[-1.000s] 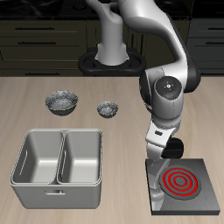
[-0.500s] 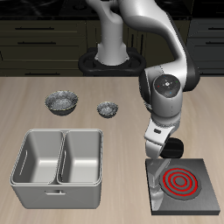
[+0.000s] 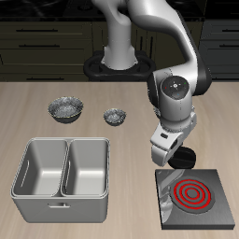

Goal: Turn off the flat stove

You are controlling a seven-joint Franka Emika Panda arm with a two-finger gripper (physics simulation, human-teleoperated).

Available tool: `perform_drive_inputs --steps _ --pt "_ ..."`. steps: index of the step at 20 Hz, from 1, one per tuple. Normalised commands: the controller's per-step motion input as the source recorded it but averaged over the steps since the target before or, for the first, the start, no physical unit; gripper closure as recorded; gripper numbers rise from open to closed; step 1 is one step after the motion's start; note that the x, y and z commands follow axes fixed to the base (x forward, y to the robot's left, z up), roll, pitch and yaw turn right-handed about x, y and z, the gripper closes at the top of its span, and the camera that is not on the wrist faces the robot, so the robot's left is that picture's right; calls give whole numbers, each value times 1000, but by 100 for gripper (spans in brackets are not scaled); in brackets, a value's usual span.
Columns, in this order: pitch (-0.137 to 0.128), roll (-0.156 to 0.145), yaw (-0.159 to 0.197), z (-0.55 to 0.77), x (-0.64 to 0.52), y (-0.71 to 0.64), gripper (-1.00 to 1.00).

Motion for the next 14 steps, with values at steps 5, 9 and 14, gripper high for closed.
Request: perform_drive_inputs --steps 5,9,14 --pt "-50 -16 -130 244 77 -15 100" --pt "-3 -3 -48 52 6 20 100" --pt "-17 -7 -104 136 36 -13 100"
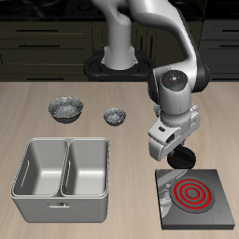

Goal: Turn off the flat stove

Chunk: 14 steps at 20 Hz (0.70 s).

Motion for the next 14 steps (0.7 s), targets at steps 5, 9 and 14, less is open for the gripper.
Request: perform_drive_inputs --steps 5,9,14 --pt "-35 -3 -105 156 82 1 100" --pt "-10 -6 -91 111 79 2 100" --pt "-13 -16 -102 144 64 -7 100"
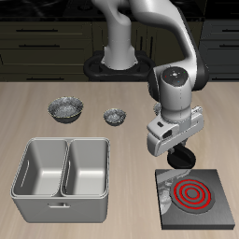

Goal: Turn off the flat stove

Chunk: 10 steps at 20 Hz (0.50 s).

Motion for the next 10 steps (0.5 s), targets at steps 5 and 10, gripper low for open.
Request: perform_drive_inputs --steps 5,10 --pt "-7 7 -78 94 26 45 100" --pt "-4 10 -65 46 4 24 100"
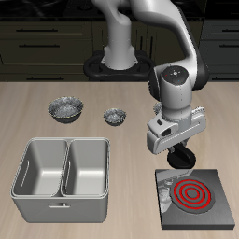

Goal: Turn off the flat stove

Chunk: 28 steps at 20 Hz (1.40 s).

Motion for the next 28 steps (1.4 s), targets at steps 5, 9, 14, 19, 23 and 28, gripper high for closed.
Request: perform_drive_inputs --steps 5,9,14,19,23,28 --pt "-3 -3 -71 47 31 -13 100" --pt "20 4 -53 -12 -11 26 100" --pt "22 -7 -56 -30 22 -15 100" --pt "11 -5 -73 -8 27 -23 100" --pt "14 -7 -70 -10 70 -25 100" --pt "-5 -12 -53 36 41 -45 100"
